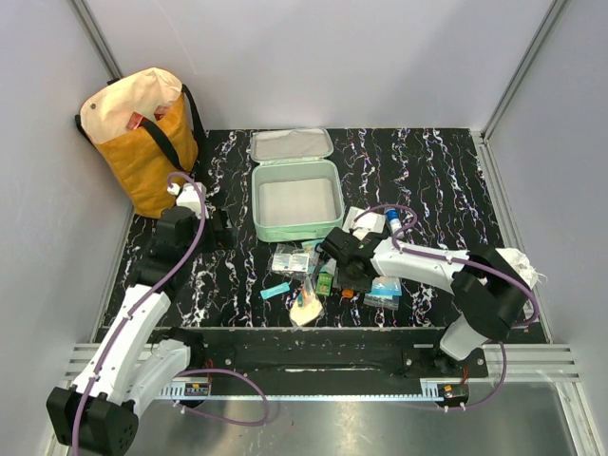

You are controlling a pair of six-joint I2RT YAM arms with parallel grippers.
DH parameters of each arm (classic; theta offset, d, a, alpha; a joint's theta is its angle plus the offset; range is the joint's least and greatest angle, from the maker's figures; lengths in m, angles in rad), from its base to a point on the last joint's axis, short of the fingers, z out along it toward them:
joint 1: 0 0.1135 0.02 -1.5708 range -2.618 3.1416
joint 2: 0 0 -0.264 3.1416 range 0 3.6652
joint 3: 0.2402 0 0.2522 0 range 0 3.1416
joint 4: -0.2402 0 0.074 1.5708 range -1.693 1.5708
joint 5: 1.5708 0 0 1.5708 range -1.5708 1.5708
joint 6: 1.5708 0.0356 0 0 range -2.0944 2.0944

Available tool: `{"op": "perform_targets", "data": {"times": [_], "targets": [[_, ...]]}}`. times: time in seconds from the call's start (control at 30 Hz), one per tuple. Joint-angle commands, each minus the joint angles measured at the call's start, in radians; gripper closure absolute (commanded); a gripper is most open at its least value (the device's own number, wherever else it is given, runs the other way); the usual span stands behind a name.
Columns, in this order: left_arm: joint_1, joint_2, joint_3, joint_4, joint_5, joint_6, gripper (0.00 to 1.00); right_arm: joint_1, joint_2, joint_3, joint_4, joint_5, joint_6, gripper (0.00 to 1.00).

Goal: Organize the medicine kit
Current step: Pick up the pill bottle at the center of the board.

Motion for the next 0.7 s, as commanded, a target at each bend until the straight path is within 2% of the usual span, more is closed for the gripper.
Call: {"op": "perform_targets", "data": {"times": [0.0,0.13,0.2,0.27,0.4,0.67], "targets": [[-0.003,0.010,0.032,0.022,0.006,-0.003,0.01,0.007,-0.005,-0.033,0.058,0.035,-0.038,0.47],[-0.003,0.012,0.037,0.022,0.007,-0.001,0.01,0.006,-0.022,-0.059,0.082,0.037,-0.033,0.49],[-0.003,0.012,0.034,0.022,0.007,-0.001,0.01,0.007,-0.016,-0.065,0.089,0.038,-0.035,0.53],[-0.003,0.010,0.034,0.022,0.009,-0.001,0.01,0.007,-0.013,-0.068,0.089,0.038,-0.033,0.63],[-0.003,0.006,0.034,0.022,0.007,-0.001,0.01,0.007,-0.022,-0.073,0.082,0.046,-0.049,0.65],[-0.003,0.010,0.035,0.023,0.017,-0.001,0.01,0.007,-0.136,-0.024,-0.075,0.156,-0.079,0.82]]}}
